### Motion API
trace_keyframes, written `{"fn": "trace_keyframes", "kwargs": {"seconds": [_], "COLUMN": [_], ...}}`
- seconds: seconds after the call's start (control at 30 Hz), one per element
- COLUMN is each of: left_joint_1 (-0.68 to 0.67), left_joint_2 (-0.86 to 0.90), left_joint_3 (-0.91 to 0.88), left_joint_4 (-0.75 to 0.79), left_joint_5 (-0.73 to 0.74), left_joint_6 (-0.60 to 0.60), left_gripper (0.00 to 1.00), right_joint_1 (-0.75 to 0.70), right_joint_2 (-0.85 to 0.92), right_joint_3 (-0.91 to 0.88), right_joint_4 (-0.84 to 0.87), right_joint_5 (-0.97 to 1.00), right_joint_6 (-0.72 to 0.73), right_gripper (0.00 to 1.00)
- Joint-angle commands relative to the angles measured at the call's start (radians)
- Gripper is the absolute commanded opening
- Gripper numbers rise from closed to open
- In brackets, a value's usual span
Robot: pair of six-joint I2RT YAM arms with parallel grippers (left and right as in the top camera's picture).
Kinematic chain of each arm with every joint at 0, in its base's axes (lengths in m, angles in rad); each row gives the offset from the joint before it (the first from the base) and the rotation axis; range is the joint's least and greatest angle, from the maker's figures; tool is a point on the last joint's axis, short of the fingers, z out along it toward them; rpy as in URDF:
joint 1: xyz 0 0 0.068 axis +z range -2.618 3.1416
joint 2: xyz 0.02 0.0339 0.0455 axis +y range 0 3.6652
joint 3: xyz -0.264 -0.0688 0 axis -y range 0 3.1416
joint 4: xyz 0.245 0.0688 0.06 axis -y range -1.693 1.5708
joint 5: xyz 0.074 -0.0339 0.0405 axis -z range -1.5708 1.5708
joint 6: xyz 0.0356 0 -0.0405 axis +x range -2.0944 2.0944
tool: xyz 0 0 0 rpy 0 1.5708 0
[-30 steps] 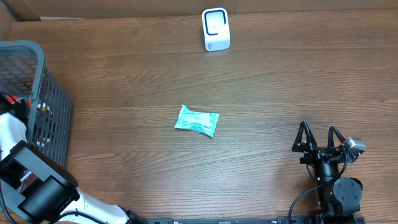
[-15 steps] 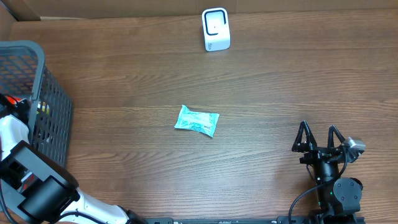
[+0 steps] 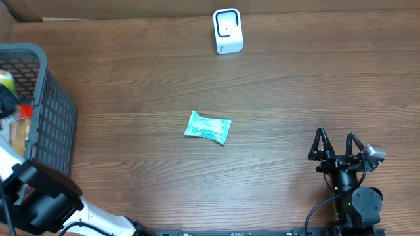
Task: Scan the item barcode
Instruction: 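Grasp the yellow-green tea drink pouch in the basket with left gripper, then carry the tea pouch out and place it beside the green bag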
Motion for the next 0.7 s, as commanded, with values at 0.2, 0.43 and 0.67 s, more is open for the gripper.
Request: {"fn": "trace_keyframes", "kwargs": {"seconds": [0.2,0.43,0.67], "left_joint_1": [-0.038,-0.265,-0.653], "left_joint_2": [-0.068,-0.162,-0.149], "left_joint_3": [0.415,0.435,0.357], "left_joint_4": [-0.204,-0.364,-0.481], "left_joint_5": [0.275,0.417,0.239], "left_joint_6": [-0.132,-0.08,-0.031], "left_gripper": [0.04,0.04,0.04], "right_joint_1": [-0.002,-0.002,-0.002], "right_joint_2": [-0.009,-0.009,-0.009], "right_joint_3": [-0.011,-0.011,-0.011], "right_joint_4": [0.005,0.005,0.005], "right_joint_5": [0.006,0.006,0.006], "right_joint_6": [0.003,0.003,0.003], "right_gripper": [1.0,1.0,1.0]}}
